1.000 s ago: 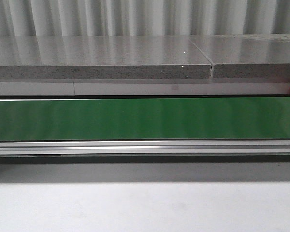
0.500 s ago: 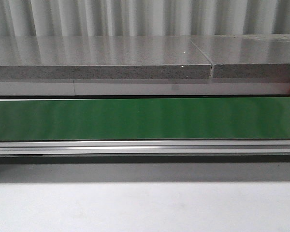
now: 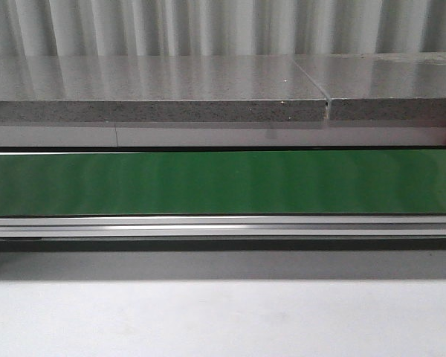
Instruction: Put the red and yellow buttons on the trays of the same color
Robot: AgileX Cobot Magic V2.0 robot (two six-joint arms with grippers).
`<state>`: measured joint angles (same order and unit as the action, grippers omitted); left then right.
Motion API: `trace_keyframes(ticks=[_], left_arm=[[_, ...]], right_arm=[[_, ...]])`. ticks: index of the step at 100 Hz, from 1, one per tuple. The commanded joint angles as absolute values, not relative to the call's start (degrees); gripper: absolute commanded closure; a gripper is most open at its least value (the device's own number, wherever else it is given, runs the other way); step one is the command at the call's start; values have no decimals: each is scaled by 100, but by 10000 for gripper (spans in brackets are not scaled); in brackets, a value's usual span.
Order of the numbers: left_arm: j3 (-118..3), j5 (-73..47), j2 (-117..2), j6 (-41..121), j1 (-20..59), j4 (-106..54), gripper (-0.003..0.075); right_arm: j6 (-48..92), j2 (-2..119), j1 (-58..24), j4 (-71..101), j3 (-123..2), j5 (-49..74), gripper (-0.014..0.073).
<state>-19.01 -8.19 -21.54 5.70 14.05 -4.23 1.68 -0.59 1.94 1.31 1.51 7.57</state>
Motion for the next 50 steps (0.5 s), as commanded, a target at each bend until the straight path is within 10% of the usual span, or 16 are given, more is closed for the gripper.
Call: trace_keyframes(ticks=[1, 50], left_arm=[[-1834, -37, -2178, 574, 1422, -157, 741], [-184, 865, -910, 476, 402, 0, 741]], right_arm=[[185, -92, 231, 145, 72, 340, 662], [185, -92, 231, 145, 72, 340, 662]])
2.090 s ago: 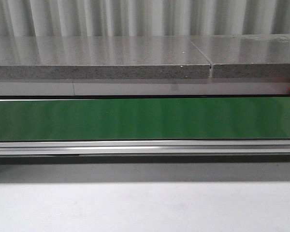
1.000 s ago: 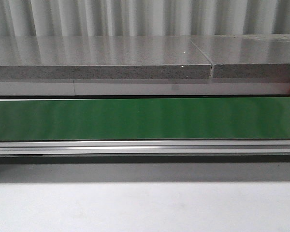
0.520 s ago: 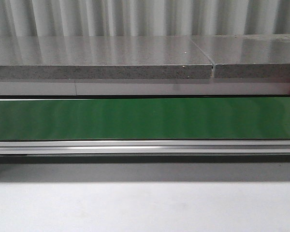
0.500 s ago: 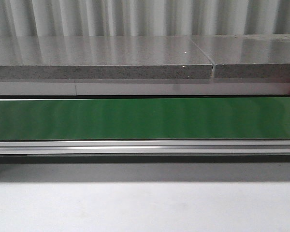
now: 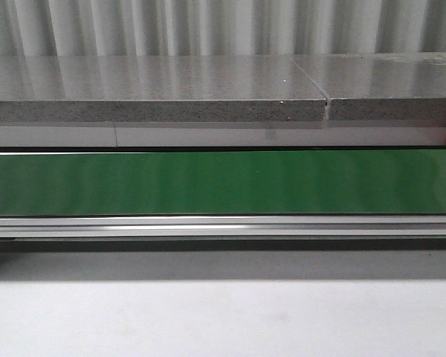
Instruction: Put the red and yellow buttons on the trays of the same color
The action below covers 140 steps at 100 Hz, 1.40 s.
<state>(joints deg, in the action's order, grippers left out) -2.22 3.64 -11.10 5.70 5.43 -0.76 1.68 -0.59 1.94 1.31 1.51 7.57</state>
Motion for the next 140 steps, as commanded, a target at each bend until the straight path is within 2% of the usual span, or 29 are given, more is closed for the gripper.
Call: trace_keyframes(ticks=[1, 19, 31, 140], left_arm=[[-166, 865, -858, 476, 397, 0, 741], [269, 865, -162, 446, 291, 0, 741], [257, 457, 270, 337, 292, 52, 741], [257, 399, 246, 0, 279, 200, 741]], right_arm=[[185, -92, 231, 145, 72, 340, 662], [185, -92, 231, 145, 72, 340, 662], [185, -92, 231, 145, 72, 340, 662], [185, -92, 231, 145, 72, 340, 662]])
